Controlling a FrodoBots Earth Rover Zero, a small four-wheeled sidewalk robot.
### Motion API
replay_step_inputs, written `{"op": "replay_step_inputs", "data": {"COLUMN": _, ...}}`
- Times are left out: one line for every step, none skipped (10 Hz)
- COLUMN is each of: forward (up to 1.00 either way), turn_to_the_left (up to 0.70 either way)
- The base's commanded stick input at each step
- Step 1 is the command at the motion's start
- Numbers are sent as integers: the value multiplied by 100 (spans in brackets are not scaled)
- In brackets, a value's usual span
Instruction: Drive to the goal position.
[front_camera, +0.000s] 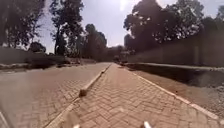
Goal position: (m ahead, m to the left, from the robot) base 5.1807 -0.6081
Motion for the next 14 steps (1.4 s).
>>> {"op": "replay_step_inputs", "data": {"forward": 70, "turn_to_the_left": 0}}
{"op": "replay_step_inputs", "data": {"forward": 70, "turn_to_the_left": 0}}
{"op": "replay_step_inputs", "data": {"forward": 70, "turn_to_the_left": 0}}
{"op": "replay_step_inputs", "data": {"forward": 70, "turn_to_the_left": 0}}
{"op": "replay_step_inputs", "data": {"forward": 70, "turn_to_the_left": 0}}
{"op": "replay_step_inputs", "data": {"forward": 70, "turn_to_the_left": 0}}
{"op": "replay_step_inputs", "data": {"forward": 70, "turn_to_the_left": 0}}
{"op": "replay_step_inputs", "data": {"forward": 70, "turn_to_the_left": 0}}
{"op": "replay_step_inputs", "data": {"forward": 70, "turn_to_the_left": 0}}
{"op": "replay_step_inputs", "data": {"forward": 70, "turn_to_the_left": 0}}
{"op": "replay_step_inputs", "data": {"forward": 70, "turn_to_the_left": 0}}
{"op": "replay_step_inputs", "data": {"forward": 70, "turn_to_the_left": 0}}
{"op": "replay_step_inputs", "data": {"forward": 70, "turn_to_the_left": 0}}
{"op": "replay_step_inputs", "data": {"forward": 70, "turn_to_the_left": 0}}
